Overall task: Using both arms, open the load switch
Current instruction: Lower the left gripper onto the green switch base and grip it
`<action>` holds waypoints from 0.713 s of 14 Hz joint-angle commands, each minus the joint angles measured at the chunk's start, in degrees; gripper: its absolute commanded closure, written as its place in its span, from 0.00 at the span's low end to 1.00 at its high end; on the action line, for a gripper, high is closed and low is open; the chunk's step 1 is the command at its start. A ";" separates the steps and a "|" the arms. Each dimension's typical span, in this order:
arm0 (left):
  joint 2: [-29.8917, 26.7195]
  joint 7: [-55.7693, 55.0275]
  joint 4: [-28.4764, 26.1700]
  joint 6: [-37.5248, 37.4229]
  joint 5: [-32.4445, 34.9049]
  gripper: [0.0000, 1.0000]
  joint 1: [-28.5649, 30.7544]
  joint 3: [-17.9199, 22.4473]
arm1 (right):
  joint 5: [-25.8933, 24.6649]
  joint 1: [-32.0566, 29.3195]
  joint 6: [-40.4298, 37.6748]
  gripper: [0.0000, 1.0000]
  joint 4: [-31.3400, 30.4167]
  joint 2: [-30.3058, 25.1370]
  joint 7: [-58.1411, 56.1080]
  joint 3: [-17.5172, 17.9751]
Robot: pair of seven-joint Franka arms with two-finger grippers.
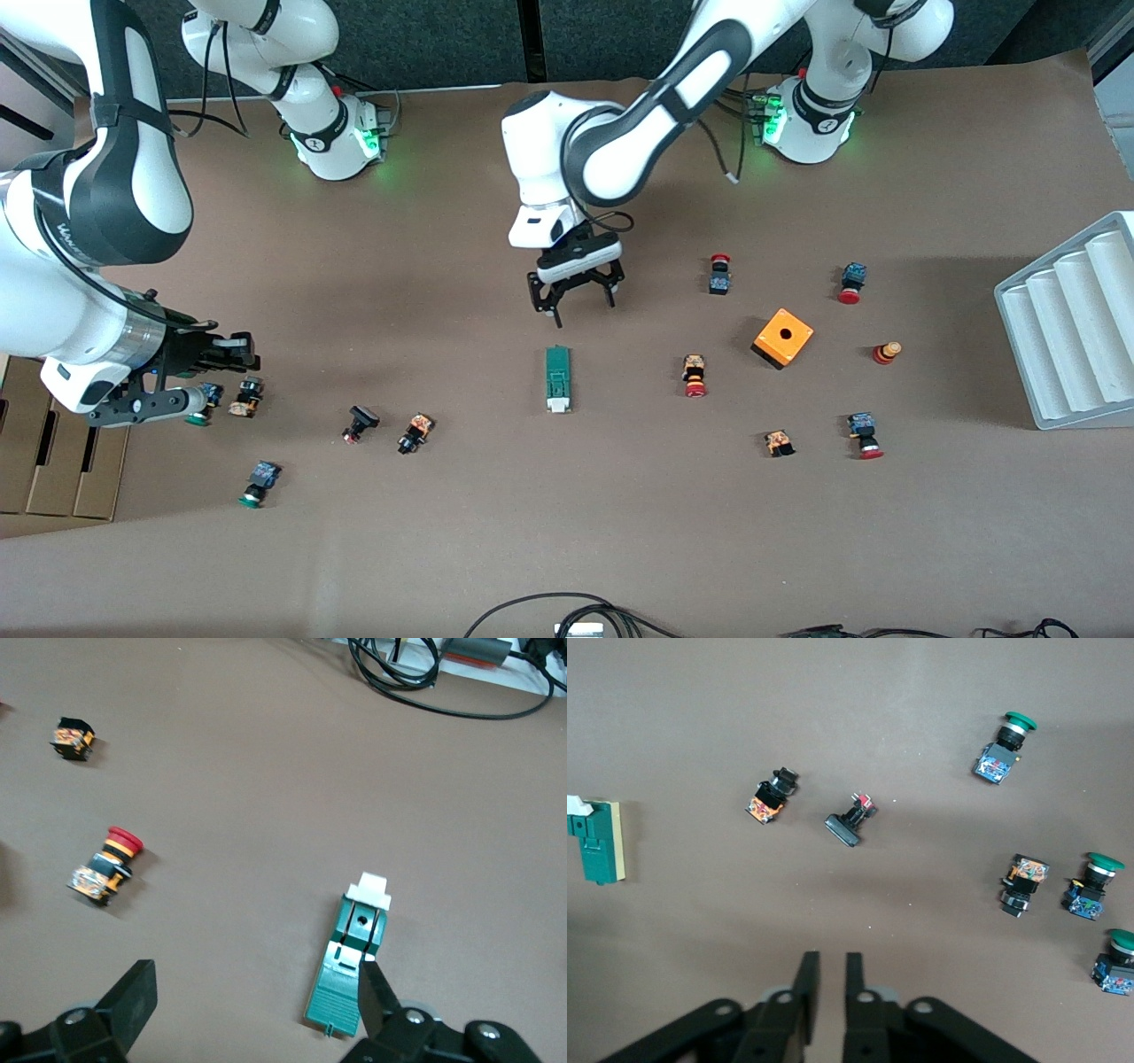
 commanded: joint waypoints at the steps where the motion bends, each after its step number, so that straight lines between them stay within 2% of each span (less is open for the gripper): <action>1: 4.71 -4.13 1.88 1.00 6.33 0.00 -1.85 0.45 | 1.50 0.01 -0.83 1.00 0.55 0.02 -0.45 -0.22; 2: 5.86 -5.63 1.96 3.27 7.74 0.00 -2.72 0.54 | 1.59 0.01 -0.83 1.00 0.55 0.02 -0.45 -0.22; 4: 8.49 -8.53 1.61 4.87 14.83 0.01 -3.08 0.63 | 1.41 0.09 -0.92 1.00 0.64 -0.07 -0.36 -0.31; 5: 9.98 -11.41 1.53 4.87 19.22 0.01 -3.26 0.63 | 1.32 0.09 -0.92 0.69 0.64 -0.07 -0.36 -0.22; 6: 11.48 -15.27 1.35 4.87 24.75 0.01 -3.26 0.63 | 1.32 0.09 -0.92 0.42 0.64 0.02 -0.45 -0.31; 7: 13.23 -19.83 1.44 4.87 29.85 0.01 -3.35 0.63 | 1.32 0.09 -0.83 0.00 0.64 0.02 -0.88 -0.22; 10: 16.41 -23.75 1.79 4.79 39.64 0.01 -3.43 0.80 | 1.50 0.01 -0.83 0.00 0.55 0.02 -0.97 -0.22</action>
